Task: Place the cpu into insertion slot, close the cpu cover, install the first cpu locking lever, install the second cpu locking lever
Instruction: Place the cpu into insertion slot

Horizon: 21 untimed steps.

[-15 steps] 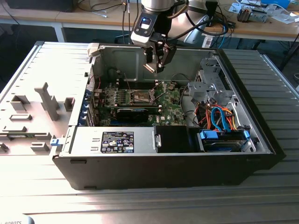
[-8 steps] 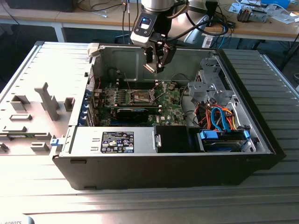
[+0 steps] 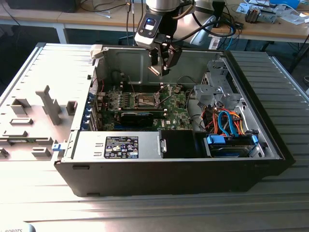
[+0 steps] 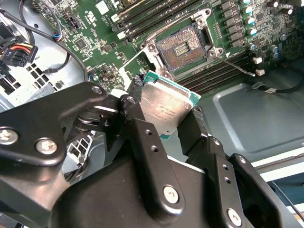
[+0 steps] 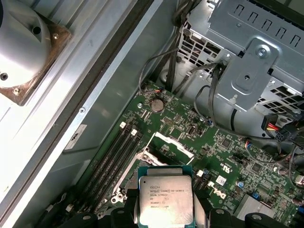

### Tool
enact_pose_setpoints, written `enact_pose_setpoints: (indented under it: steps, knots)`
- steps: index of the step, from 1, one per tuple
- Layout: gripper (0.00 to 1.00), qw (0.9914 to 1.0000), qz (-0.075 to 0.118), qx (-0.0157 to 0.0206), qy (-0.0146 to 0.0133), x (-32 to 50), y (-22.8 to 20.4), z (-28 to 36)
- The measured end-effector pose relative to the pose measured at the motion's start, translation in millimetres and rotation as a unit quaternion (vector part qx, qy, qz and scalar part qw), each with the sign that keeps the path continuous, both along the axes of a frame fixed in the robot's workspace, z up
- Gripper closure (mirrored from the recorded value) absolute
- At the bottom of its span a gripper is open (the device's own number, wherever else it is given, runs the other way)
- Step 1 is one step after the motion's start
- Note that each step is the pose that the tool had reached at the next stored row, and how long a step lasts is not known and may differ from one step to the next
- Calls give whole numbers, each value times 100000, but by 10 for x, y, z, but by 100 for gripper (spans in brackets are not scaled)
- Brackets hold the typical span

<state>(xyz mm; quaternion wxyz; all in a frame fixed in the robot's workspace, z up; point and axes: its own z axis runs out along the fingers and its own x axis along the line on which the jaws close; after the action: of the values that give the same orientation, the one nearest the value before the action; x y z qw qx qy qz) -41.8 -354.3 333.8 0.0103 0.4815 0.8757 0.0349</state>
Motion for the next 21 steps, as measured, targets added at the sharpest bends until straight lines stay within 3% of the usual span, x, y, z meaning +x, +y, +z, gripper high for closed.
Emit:
enact_pose_setpoints:
  steps: [21]
  knots:
    - [46, 99995, -971, -115, 2, 0, 0, -3]
